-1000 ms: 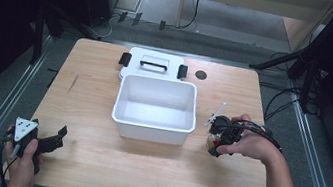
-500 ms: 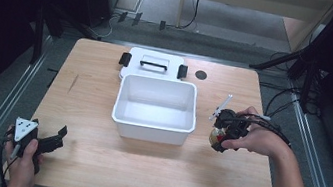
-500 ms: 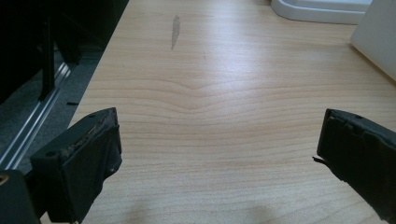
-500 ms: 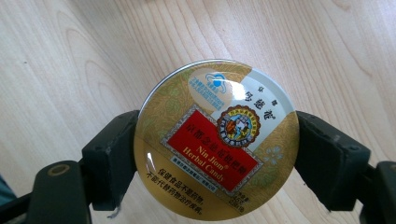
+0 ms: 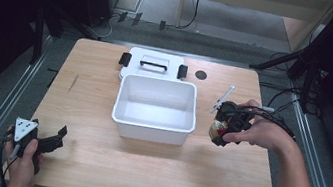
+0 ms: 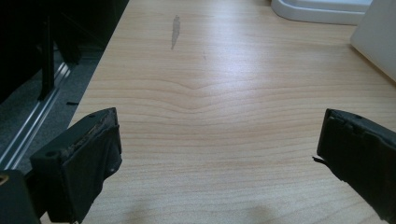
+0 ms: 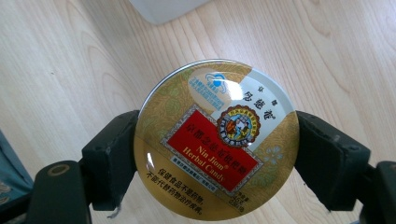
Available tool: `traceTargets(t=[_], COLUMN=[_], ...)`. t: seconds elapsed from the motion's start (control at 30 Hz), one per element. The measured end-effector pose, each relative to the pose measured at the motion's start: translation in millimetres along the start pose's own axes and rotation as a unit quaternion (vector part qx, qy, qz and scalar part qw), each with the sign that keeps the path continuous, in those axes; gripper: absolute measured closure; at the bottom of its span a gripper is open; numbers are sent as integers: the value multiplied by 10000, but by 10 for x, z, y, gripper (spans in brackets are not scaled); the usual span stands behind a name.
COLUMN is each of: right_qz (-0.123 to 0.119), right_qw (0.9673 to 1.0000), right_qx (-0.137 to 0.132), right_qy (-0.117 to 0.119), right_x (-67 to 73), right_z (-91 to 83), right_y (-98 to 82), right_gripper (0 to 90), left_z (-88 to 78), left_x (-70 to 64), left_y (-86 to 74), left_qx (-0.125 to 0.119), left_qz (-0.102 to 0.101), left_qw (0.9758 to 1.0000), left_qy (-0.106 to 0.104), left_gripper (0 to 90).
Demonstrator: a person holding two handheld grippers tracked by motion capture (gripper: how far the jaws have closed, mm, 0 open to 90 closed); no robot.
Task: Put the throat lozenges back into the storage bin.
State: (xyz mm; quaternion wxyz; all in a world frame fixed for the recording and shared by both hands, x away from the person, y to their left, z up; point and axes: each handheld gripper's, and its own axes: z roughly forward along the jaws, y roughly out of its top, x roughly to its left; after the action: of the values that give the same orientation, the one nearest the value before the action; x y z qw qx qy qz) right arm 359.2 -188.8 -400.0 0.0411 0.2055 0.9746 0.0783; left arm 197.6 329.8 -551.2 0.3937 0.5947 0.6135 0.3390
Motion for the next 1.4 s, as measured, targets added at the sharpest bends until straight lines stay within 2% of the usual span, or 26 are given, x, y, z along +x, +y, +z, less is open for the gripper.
traceTargets(t=[0.33, 0.83, 1.4], right_qz=[-12, -176, -384], right_qw=[10000, 9998, 9991], right_qx=[23, 10, 14], right_qy=[-45, -131, -155], right_x=[2, 13, 74], right_z=[-153, -400, -451], right_y=[99, 293, 543], right_gripper=[208, 208, 209], left_z=[0, 4, 1], left_x=[3, 7, 2], left_y=[0, 0, 0], left_qx=[4, -15, -7], left_qz=[-5, -34, -5], left_qw=[10000, 10000, 10000], left_qy=[3, -11, -4], left_gripper=[2, 2, 2])
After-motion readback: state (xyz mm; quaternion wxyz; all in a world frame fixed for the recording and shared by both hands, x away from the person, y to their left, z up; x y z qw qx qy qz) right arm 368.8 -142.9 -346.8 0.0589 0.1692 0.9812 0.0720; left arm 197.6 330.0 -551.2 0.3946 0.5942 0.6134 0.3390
